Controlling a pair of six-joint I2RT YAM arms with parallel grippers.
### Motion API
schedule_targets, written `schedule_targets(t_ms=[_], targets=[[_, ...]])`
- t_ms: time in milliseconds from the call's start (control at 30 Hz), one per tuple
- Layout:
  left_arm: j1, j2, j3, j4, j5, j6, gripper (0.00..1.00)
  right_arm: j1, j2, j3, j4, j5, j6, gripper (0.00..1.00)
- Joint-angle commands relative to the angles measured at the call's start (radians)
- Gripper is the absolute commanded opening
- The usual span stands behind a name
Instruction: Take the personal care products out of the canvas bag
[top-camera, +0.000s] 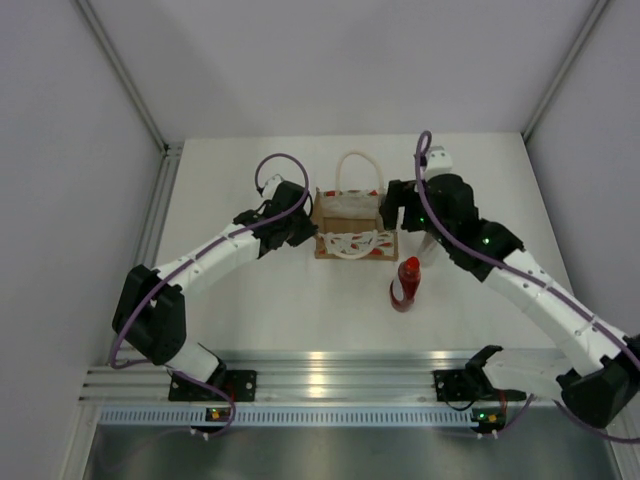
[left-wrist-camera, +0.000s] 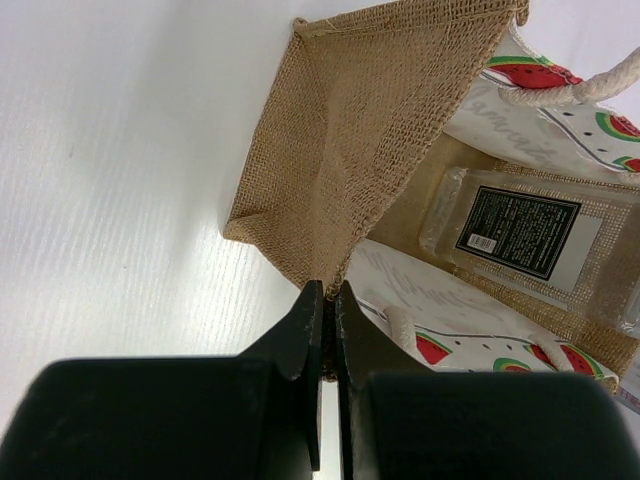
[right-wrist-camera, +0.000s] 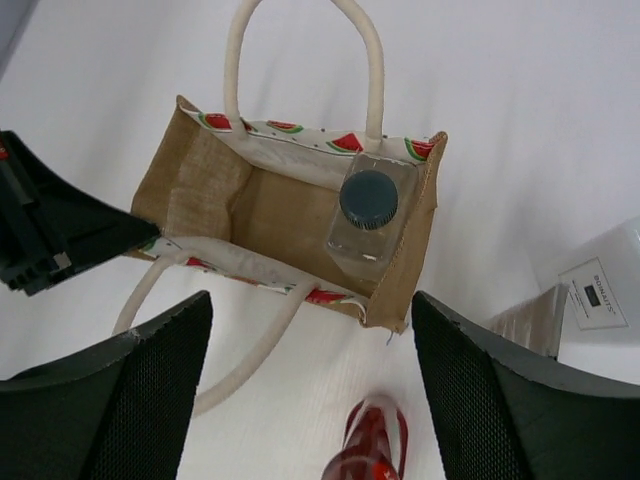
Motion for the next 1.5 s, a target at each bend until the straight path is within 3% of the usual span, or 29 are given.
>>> schedule_targets(t_ms=[0, 233, 400, 1000, 1467], targets=[[0.009, 0.005, 0.002, -0.03, -0.035, 0.017, 0.0, -0.036, 0.159, 0.171, -0.118, 0.028, 0.001, 0.77], [0.007, 0.001, 0.007, -0.032, -0.03, 0.007, 0.0, -0.074, 0.405, 0.357, -0.234, 0.014, 0.034, 0.69], [0.009, -0.01, 0.005, -0.032, -0.043, 0.014, 0.0, -0.103, 0.517, 0.434, -0.265, 0.01, 0.034, 0.56], [0.009, -0.012, -0.001, -0.032, -0.046, 0.017, 0.0, -0.114, 0.643, 0.457, -0.268, -0.007, 0.035, 0.52], [0.009, -0.012, -0.004, -0.032, -0.049, 0.014, 0.0, -0.114, 0.735, 0.459, -0.268, 0.031, 0.075, 0.56]])
